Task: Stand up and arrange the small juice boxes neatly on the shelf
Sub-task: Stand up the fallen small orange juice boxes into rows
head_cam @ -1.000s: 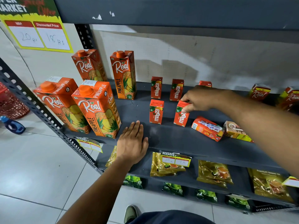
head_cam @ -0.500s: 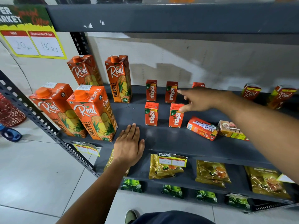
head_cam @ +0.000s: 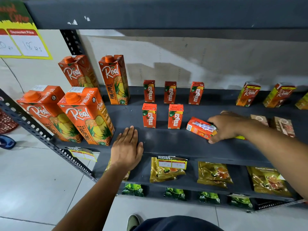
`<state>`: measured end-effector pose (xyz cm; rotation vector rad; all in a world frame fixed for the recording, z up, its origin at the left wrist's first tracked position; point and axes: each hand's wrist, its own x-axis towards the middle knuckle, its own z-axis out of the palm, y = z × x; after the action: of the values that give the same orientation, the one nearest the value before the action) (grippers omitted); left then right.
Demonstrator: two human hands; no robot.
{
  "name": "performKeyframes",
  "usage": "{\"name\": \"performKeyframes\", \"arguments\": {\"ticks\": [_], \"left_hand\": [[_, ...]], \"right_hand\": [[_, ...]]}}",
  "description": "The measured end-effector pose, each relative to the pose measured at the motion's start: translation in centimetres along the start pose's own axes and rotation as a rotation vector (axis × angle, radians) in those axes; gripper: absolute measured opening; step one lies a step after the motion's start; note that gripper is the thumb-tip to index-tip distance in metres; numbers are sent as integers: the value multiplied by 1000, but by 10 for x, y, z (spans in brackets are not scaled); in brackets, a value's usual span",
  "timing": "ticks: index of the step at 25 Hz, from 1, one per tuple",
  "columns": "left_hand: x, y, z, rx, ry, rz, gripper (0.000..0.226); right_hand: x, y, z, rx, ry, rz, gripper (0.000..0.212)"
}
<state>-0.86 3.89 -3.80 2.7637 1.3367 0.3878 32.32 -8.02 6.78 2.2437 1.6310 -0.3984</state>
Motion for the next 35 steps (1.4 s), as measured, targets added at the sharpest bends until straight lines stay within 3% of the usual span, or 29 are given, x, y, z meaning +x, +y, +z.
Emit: {"name": "performKeyframes", "arguments": {"ticks": [5,14,17,20,23,28,35], "left_hand": [[-1,0,-1,1,-7,8,60],[-1,0,-2,9,-16,6,62],[-1,-1,-1,11,-19,8,62],[-1,-1,0,13,-23,7,62],[0,-1,0,22,-27,3,63],[0,-1,0,26,-29,1,64],[-1,0,-1,15,-19,3,62]], "right_hand": [[-2,2,10,-28,84,-42,67],[0,8,9,49,153,-26,72],[-1,19,10,225,216,-38,75],[-4,25,8,515,329,-81,66],[-6,18,1,653,439,-131,60],[-3,6,-5,670,544,-142,59],[5,8,-5,651,558,-117,58]]}}
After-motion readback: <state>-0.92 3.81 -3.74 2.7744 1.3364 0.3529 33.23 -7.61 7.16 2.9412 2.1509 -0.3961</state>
